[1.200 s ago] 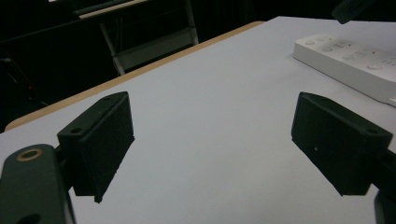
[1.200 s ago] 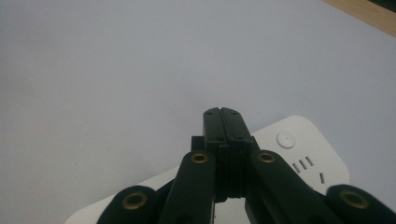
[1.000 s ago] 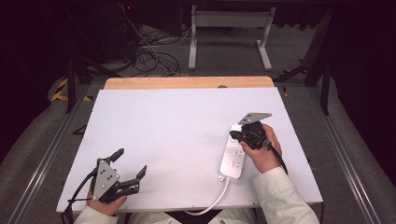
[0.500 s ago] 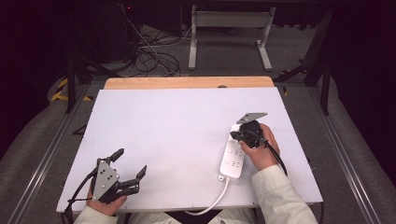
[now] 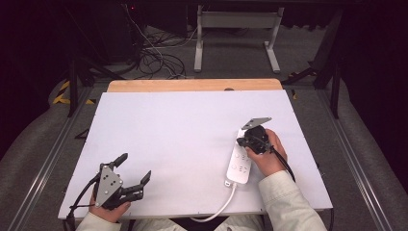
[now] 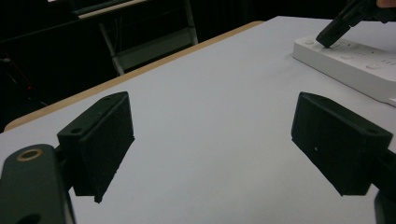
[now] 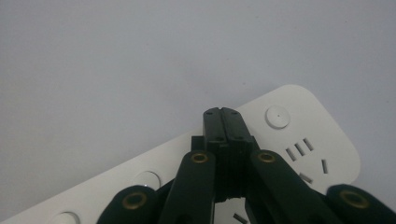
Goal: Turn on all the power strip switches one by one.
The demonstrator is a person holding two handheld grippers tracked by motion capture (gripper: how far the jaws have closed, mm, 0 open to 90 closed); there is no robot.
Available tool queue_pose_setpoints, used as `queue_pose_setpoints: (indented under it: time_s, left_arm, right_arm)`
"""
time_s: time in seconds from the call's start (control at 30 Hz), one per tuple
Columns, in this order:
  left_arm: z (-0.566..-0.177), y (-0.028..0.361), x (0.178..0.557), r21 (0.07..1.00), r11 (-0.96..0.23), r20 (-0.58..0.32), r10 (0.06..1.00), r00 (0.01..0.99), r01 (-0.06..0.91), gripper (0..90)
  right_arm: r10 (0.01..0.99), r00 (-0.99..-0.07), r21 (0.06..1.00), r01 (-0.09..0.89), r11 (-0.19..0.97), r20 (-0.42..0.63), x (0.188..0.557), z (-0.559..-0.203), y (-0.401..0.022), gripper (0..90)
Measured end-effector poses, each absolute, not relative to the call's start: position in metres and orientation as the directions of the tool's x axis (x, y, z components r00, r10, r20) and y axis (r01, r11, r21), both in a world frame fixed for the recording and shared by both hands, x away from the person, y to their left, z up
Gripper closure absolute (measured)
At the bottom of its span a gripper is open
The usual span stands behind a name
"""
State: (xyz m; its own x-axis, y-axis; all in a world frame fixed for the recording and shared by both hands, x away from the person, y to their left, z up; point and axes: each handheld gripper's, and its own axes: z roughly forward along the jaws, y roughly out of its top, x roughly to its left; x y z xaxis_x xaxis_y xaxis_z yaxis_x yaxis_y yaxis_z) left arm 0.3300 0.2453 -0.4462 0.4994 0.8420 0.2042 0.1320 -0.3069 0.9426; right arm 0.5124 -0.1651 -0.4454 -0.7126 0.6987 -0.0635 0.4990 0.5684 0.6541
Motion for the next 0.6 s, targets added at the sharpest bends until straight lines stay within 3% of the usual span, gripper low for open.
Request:
queue_pose_setpoints:
  time_s: [0.6]
  left_arm:
    - [-0.4462,0.2452,0.3298,0.943,-0.306,0.203,0.843,0.498,0.133,13.4]
  right_arm:
    - [0.705,-0.707,0.653,0.509,0.560,-0.053,0.5132,-0.4486,-0.1649,90.0]
